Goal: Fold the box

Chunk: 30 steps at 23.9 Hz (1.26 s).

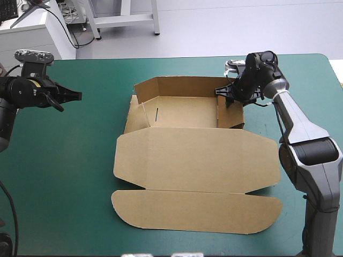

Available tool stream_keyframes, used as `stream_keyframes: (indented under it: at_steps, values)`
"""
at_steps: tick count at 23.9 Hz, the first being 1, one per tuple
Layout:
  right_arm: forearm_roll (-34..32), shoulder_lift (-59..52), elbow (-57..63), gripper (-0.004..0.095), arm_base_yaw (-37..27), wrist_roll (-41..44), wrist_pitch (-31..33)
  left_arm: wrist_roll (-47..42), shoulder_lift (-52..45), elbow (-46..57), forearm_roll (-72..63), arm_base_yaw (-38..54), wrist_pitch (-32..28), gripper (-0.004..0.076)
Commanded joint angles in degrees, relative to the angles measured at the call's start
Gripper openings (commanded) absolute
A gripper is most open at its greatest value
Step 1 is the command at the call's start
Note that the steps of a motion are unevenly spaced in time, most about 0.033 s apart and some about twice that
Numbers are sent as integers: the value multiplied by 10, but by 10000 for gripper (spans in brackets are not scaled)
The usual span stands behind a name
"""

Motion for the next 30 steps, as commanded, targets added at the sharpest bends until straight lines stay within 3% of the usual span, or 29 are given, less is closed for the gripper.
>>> stream_keyframes:
  at_steps: [1, 6, 8, 10, 11, 17, 21, 30]
  values:
    - [16, -33, 12, 482, 0, 0, 6, 1, -19, -20, -6, -1, -28, -8]
    - [27, -33, 16, 469, 0, -16, 6, 1, -19, -20, -6, -1, -28, -8]
    - [25, -33, 16, 372, 0, -17, 6, 1, -19, -20, -4, -1, -28, -8]
    - [25, -33, 16, 147, 0, -17, 6, 1, -19, -20, -4, -1, -29, -8]
    - [20, -33, 16, -17, 0, -27, 6, 1, -19, -20, -4, -1, -29, -8]
    - [28, -42, 16, -17, -6, -27, 6, 1, -19, -20, -4, -1, -30, -8]
    - [122, -86, 15, -17, -60, -89, 6, 1, -15, -20, -4, -1, -32, -8]
    - [143, -206, 17, -18, -138, -139, 7, 1, 14, -20, -8, -1, -26, -8]
